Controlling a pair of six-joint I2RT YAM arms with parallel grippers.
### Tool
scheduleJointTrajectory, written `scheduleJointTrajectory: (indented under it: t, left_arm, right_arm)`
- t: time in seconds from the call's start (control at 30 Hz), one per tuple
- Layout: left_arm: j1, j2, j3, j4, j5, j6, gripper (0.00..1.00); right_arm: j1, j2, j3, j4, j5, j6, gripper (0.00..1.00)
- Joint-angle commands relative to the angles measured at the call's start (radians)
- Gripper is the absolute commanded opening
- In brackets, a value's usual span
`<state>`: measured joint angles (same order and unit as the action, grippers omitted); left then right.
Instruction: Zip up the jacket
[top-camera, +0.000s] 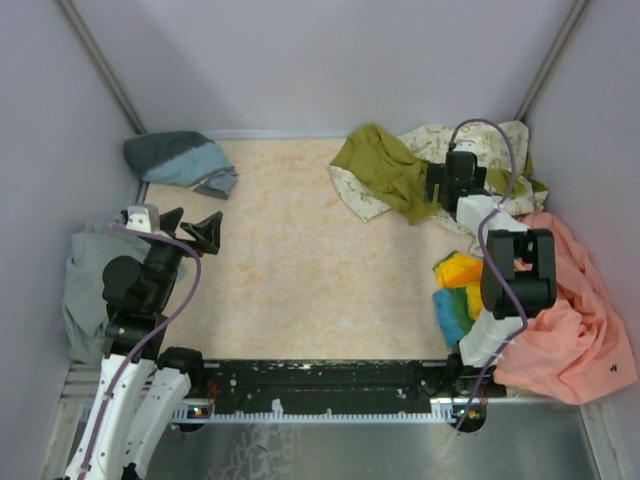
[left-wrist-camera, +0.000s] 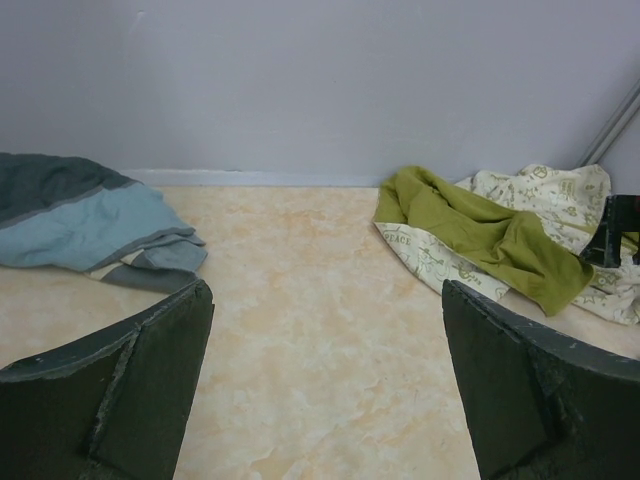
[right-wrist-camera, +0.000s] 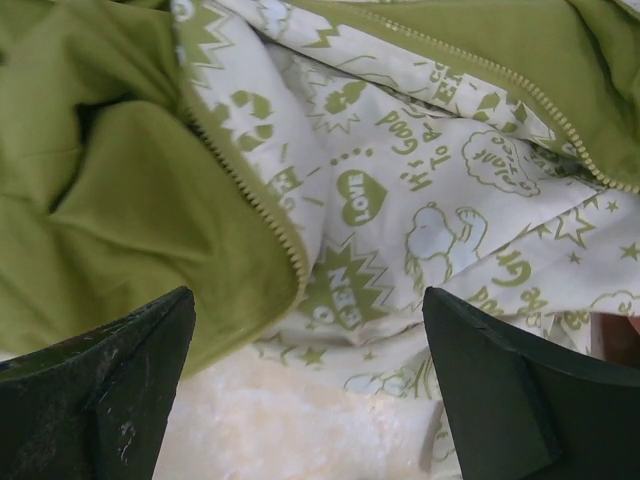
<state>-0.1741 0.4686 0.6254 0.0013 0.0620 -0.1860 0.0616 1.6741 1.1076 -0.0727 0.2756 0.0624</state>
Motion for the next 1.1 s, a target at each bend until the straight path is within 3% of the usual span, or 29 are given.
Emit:
scheduleJointTrajectory:
  t: [0.0,0.23,0.37,0.43,0.6,0.63,1.07]
  left_arm:
    - [0.005,-0.001,-0.007,0.03,0.022,0.003,1.0]
    - [0.005,-0.006,-0.01,0.036,0.047,0.005,1.0]
    - [0.005,-0.003,-0.009,0.037,0.055,0.002,1.0]
    - [0.005,-0.007,-0.011,0.037,0.057,0.003,1.0]
    - [0.005,-0.015,-0.012,0.036,0.056,0.002,1.0]
    - [0.005,-0.016,-0.012,0.038,0.059,0.002,1.0]
    - [0.005,-0.03,-0.017,0.042,0.074,-0.004,1.0]
  right_arm:
    - [-0.045,0.131,0.136,0.002,-0.061,-0.037,0.96]
    - [-0.061,0.309,0.278,-0.12,-0.23,-0.029,0.95]
    - [-0.049,0.362,0.329,-0.168,-0.265,-0.027,0.83]
    - [-0.028,0.378,0.344,-0.172,-0.276,-0.033,0.67]
    - [0.059,0.414,0.409,-0.208,-0.286,-0.024,0.03]
    - [0.087,0.416,0.423,-0.214,-0.299,-0.011,0.0]
    - [0.637,0.462,0.717,-0.166,-0.354,0.241,0.0]
